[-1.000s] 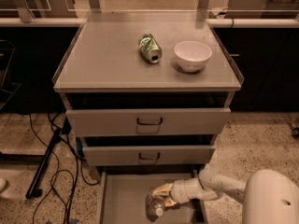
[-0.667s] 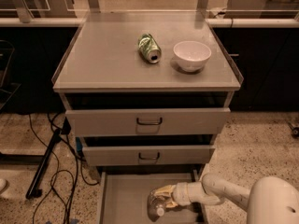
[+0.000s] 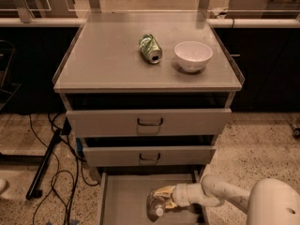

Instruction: Place water bottle into bottom drawer

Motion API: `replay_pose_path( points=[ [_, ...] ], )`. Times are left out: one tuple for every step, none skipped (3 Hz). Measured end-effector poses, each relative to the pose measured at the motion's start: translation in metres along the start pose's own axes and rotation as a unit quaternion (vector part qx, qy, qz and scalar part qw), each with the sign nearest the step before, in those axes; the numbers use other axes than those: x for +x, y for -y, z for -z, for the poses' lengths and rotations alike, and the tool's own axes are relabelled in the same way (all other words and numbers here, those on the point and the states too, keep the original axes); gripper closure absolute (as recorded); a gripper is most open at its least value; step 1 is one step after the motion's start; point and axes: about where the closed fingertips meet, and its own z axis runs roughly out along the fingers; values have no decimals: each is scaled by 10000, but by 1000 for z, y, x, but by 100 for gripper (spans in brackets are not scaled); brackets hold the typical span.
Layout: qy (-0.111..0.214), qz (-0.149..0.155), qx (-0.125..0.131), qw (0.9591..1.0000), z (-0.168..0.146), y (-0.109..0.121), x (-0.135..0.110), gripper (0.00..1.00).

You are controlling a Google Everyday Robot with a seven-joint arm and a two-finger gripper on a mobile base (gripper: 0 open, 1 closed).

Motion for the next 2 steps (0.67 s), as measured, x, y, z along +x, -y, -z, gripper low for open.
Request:
replay_pose_path(
  points=[
    [-96,-168,-350,9992,-11,-4,-7,100],
    [-128,-299,-640,9974,-17,-4,-18,100]
  ],
)
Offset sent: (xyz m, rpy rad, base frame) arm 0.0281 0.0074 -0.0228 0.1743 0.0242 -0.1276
